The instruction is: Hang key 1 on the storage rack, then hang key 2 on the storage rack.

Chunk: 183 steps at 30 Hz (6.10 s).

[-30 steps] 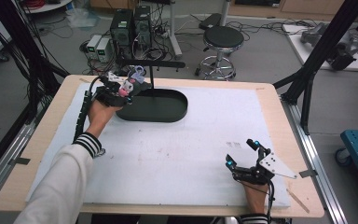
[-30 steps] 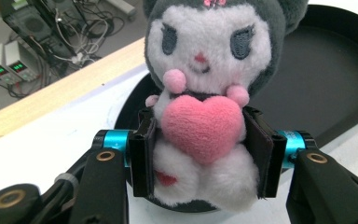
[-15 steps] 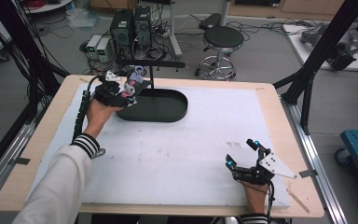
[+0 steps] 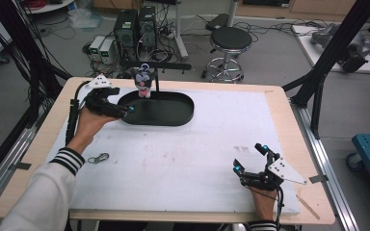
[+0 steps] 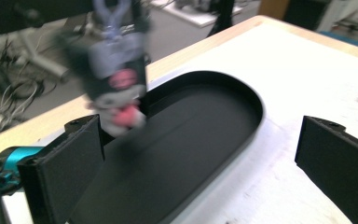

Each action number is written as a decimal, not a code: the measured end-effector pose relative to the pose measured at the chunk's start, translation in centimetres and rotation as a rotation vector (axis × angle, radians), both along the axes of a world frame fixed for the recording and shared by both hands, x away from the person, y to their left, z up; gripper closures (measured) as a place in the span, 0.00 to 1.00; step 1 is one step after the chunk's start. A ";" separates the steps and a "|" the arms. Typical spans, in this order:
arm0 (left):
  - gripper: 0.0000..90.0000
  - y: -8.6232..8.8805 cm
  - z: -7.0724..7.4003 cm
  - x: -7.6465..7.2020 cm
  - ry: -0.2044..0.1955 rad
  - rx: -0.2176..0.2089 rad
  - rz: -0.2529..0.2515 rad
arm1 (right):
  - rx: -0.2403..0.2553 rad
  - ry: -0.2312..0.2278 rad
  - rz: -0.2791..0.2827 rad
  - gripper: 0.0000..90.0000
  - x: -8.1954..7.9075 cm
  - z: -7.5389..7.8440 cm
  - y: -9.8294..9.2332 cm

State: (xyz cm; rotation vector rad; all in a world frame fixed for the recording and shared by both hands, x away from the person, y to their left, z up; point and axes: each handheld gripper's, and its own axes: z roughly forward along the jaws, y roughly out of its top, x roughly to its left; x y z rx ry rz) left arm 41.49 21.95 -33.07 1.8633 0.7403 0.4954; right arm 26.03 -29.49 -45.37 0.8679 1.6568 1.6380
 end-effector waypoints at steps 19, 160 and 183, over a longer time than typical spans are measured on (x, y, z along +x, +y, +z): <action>0.02 6.1 -1.4 -8.5 -0.213 -0.230 -0.050 | -0.007 0.003 0.000 0.02 -0.1 0.0 0.1; 0.69 8.9 -8.5 -9.3 0.079 0.746 -0.443 | 0.008 -0.003 -0.002 0.02 0.0 0.0 -0.1; 0.97 9.0 -8.1 -9.0 0.099 0.711 -0.388 | 0.012 0.000 -0.004 0.02 -0.1 0.0 -0.1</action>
